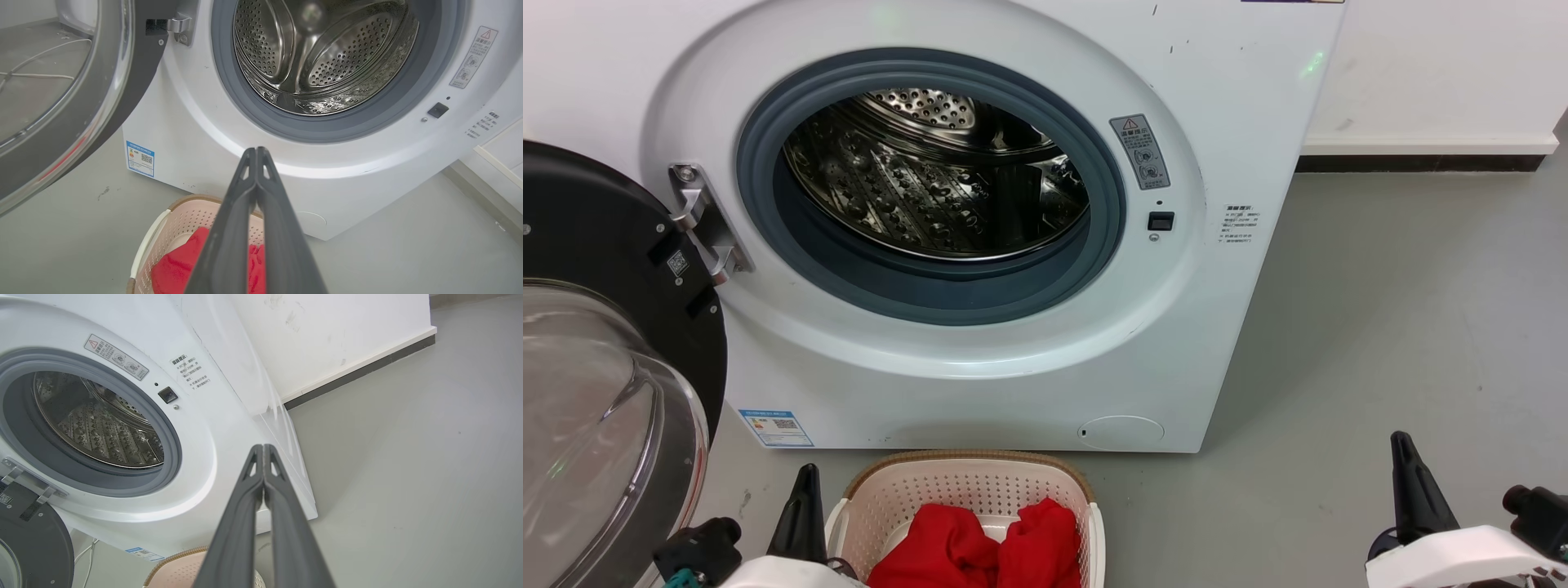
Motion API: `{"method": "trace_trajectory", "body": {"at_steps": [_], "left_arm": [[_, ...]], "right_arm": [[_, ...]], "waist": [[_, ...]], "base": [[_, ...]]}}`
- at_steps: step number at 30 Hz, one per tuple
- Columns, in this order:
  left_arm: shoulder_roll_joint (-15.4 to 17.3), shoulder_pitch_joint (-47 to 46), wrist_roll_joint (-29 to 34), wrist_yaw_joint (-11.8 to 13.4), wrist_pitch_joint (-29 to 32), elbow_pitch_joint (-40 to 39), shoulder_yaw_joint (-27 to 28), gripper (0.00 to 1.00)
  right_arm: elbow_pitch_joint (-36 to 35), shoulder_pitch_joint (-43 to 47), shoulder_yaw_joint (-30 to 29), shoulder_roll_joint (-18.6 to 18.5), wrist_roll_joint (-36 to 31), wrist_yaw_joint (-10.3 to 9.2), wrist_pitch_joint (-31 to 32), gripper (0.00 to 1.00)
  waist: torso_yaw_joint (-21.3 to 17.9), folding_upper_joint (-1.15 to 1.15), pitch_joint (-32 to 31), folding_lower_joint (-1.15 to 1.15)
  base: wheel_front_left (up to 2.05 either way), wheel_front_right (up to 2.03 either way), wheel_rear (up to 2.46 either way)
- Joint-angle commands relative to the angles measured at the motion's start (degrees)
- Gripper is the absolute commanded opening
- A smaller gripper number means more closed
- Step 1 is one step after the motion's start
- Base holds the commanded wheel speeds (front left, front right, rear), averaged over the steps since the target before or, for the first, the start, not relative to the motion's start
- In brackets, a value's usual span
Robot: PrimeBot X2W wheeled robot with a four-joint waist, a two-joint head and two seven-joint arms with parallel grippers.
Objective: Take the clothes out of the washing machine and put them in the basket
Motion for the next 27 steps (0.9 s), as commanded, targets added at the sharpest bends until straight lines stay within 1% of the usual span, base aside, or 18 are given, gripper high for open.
{"method": "trace_trajectory", "body": {"at_steps": [1,6,7,27], "left_arm": [[0.0,-1.9,-2.9,-0.5,0.5,-0.5,0.5,0.0],[-0.1,-2.5,-7.7,-0.8,1.6,-0.3,0.8,0.0],[-0.1,-2.5,-7.7,-0.8,1.6,-0.3,0.8,0.0],[-0.4,-4.9,-24.5,-2.1,5.6,0.8,2.2,0.0]], "right_arm": [[-0.7,-1.9,-0.1,-0.2,2.9,0.0,0.5,0.0],[-0.6,-2.4,-0.2,-0.2,7.6,0.0,1.6,0.0],[-0.6,-2.4,-0.2,-0.2,7.6,0.0,1.6,0.0],[-0.3,-4.1,-0.6,-0.3,24.0,0.0,5.7,0.0]], "waist": [[0.0,0.0,0.0,0.0],[0.0,0.0,0.0,0.0],[0.0,0.0,0.0,0.0],[0.1,0.0,-0.1,0.0]], "base": [[0.0,0.0,0.0],[0.0,0.0,0.0],[0.0,0.0,0.0],[0.0,0.0,0.0]]}}
